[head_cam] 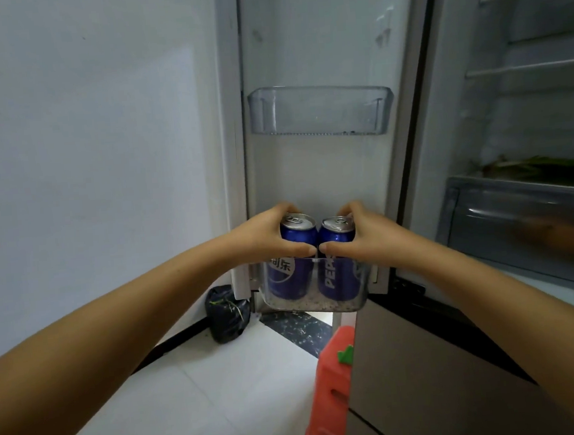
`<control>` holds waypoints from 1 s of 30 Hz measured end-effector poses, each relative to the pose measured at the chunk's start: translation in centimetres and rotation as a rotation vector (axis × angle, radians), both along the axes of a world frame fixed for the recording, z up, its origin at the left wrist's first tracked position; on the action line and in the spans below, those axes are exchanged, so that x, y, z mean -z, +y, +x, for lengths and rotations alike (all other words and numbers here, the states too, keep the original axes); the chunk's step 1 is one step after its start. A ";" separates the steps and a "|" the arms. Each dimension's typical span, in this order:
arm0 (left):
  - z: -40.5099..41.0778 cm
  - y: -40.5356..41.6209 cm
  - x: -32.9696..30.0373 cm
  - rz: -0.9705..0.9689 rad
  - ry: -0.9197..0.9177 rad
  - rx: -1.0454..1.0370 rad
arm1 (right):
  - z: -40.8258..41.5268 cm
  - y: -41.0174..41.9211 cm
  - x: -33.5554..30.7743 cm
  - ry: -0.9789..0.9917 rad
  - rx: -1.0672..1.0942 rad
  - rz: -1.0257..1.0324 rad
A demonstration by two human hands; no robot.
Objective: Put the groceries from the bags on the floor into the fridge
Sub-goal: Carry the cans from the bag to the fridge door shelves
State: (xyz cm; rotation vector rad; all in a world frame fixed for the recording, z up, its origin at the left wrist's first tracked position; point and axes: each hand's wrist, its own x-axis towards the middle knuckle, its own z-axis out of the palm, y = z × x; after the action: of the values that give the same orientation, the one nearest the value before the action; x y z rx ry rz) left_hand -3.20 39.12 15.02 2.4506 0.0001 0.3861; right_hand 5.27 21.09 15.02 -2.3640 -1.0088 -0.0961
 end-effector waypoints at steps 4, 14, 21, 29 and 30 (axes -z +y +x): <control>-0.2 -0.1 0.3 0.004 -0.065 0.033 | -0.3 -0.3 0.3 -0.084 0.008 0.019; -2.2 -0.8 1.9 0.112 -0.423 -0.101 | -1.8 -2.5 1.3 -0.403 0.021 0.172; -8.1 0.0 9.8 0.029 -0.538 -0.279 | -5.9 0.4 7.5 -0.445 -0.374 0.322; -22.2 2.9 21.0 -0.030 -0.058 -0.669 | -15.8 9.5 18.0 -0.180 -0.580 -0.254; -24.7 3.2 22.2 -0.038 0.006 -0.715 | -17.8 10.4 19.1 -0.183 -0.609 -0.310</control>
State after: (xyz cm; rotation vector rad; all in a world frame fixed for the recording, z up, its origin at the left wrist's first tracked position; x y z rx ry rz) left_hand -27.93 42.35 -7.16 2.3434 0.8912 0.6701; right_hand -12.51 31.53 -4.12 -2.2224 -1.9041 0.0837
